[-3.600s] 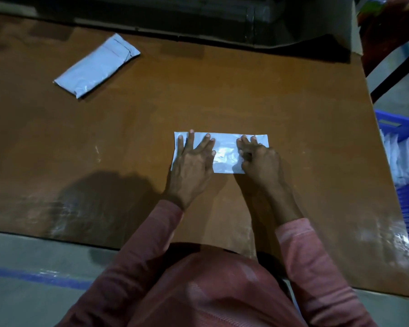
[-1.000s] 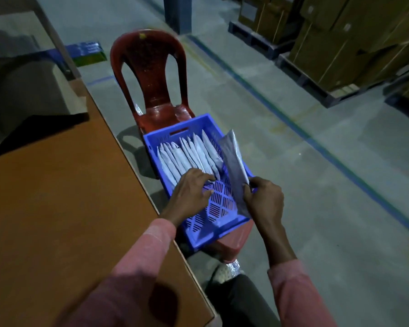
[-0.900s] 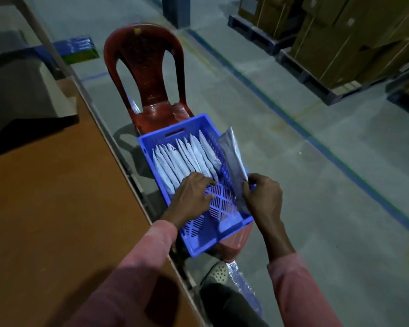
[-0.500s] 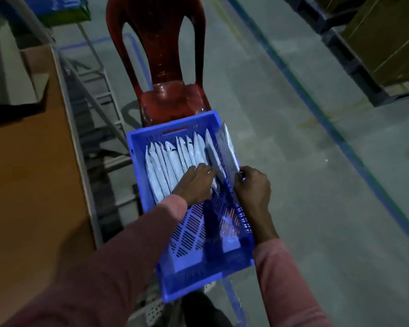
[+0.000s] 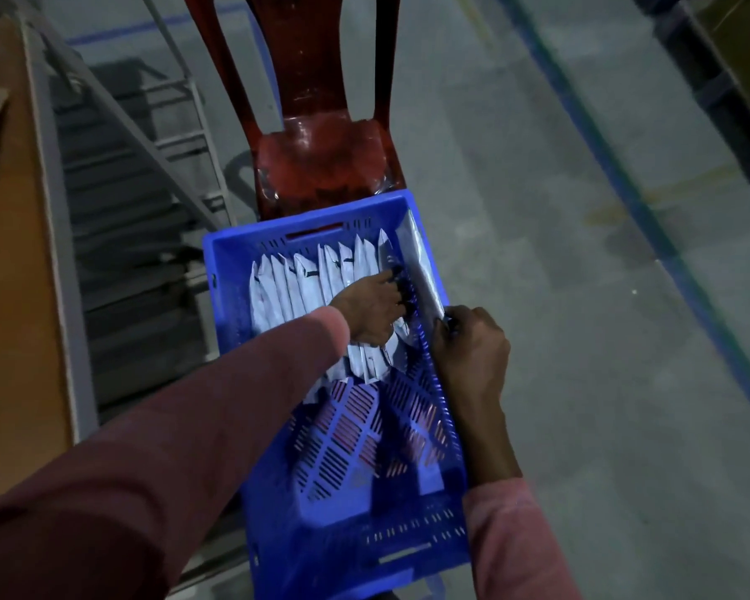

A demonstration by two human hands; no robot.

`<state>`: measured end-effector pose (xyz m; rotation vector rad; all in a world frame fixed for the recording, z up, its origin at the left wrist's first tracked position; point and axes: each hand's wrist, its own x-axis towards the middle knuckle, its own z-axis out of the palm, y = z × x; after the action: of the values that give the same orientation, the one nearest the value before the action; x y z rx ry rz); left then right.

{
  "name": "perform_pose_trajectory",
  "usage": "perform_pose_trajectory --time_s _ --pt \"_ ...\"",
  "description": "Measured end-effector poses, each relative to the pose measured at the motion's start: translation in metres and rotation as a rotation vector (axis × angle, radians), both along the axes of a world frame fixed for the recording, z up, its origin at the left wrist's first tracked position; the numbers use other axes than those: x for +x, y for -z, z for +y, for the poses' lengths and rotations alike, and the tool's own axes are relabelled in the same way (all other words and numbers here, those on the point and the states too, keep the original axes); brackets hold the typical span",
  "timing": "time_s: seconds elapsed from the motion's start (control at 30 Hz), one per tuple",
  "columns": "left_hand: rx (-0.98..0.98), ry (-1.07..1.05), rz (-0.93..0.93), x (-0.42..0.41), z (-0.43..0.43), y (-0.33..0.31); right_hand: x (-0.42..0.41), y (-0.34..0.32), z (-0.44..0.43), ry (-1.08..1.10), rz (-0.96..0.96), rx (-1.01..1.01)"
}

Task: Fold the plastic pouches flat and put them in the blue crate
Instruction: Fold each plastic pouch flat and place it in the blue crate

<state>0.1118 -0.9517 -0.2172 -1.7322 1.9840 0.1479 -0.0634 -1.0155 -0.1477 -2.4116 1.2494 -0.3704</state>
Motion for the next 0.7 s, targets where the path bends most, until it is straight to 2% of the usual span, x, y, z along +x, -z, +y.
perform_pose_trajectory --time_s 0.23,0.43,0.5,0.63,0.7 --pt "0.063 0.023 0.011 0.014 0.008 0.001 -0.003 0.008 0.002 -0.014 -0.066 -0.040" --pt "0.100 -0.004 0.015 0.011 0.013 0.000 0.007 0.007 0.014 -0.040 -0.036 -0.075" --pt "0.084 -0.003 0.008 0.012 0.016 0.004 0.015 0.008 0.020 -0.074 0.030 -0.042" --pt "-0.045 0.002 0.035 0.008 0.020 -0.004 0.046 0.015 0.023 -0.086 0.316 0.035" --pt "-0.085 -0.028 0.072 0.007 0.024 -0.010 0.058 0.022 0.024 -0.091 0.339 0.086"
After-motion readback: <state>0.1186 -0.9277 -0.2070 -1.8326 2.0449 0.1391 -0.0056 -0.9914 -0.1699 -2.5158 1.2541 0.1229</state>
